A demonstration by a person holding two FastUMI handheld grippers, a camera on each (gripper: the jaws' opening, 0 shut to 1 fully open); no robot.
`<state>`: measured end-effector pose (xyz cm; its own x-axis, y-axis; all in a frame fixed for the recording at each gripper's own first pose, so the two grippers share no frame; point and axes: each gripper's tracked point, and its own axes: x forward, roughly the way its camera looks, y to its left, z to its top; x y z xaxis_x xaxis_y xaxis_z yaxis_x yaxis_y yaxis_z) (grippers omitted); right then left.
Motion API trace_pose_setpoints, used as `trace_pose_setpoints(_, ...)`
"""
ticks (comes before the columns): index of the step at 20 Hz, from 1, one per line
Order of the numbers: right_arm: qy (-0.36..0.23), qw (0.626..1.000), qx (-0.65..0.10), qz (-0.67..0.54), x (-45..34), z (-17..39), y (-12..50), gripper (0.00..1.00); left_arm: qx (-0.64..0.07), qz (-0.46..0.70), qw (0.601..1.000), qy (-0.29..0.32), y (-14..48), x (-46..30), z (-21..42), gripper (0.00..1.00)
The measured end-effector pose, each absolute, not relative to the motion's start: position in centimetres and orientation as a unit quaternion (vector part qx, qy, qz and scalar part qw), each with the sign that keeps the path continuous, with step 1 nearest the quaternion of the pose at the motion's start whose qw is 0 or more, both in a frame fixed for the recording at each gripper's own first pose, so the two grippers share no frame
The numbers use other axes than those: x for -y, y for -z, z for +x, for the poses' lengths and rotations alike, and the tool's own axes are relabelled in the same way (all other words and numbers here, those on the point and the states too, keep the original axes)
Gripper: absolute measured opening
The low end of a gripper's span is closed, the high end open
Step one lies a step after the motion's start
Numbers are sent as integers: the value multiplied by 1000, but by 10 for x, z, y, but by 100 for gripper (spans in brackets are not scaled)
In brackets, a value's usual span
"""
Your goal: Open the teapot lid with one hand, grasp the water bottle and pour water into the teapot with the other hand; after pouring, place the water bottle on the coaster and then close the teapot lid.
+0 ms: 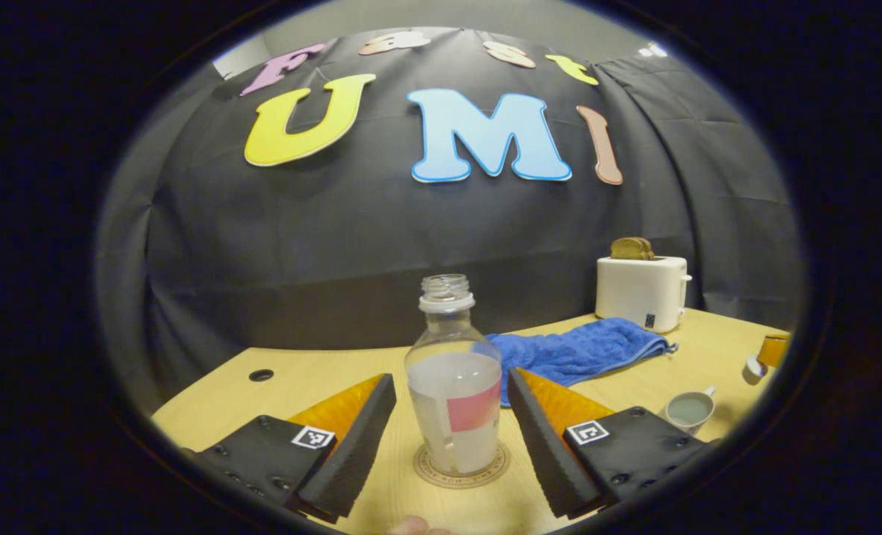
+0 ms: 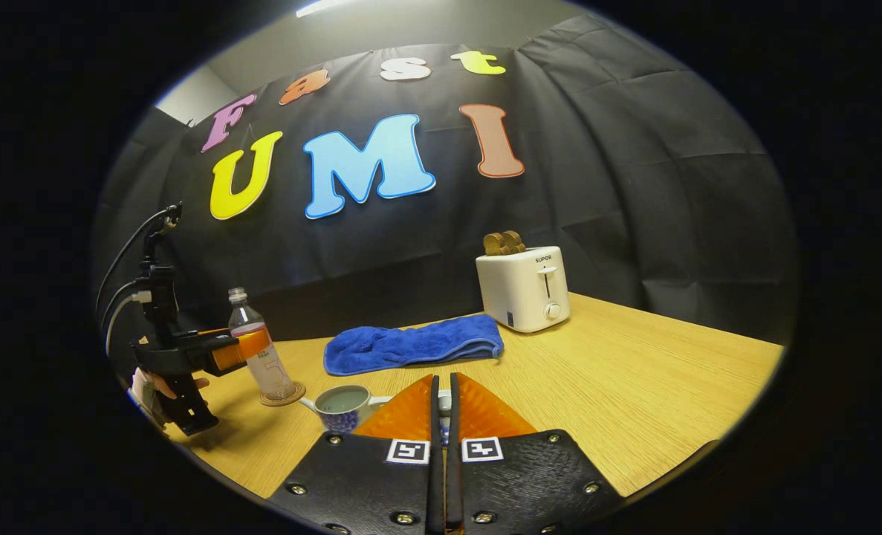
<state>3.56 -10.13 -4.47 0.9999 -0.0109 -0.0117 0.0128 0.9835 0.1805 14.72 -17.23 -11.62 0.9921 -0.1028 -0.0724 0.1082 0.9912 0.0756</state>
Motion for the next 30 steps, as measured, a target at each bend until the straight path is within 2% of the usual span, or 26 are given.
trace_pose_setpoints(9,-19,998,-3,58,65,59,21,2,-56,18,998,27,143,147,82,100)
trace_pose_setpoints(15,-56,998,-25,33,18,85,23,1,-56,-1,998,16,148,125,45,100)
trace_pose_setpoints(21,-74,996,-47,24,-3,95,36,2,-40,-2,999,-13,136,95,23,100)
trace_pose_setpoints(30,-75,994,-70,33,-1,94,54,2,-27,9,1000,-3,125,109,11,100)
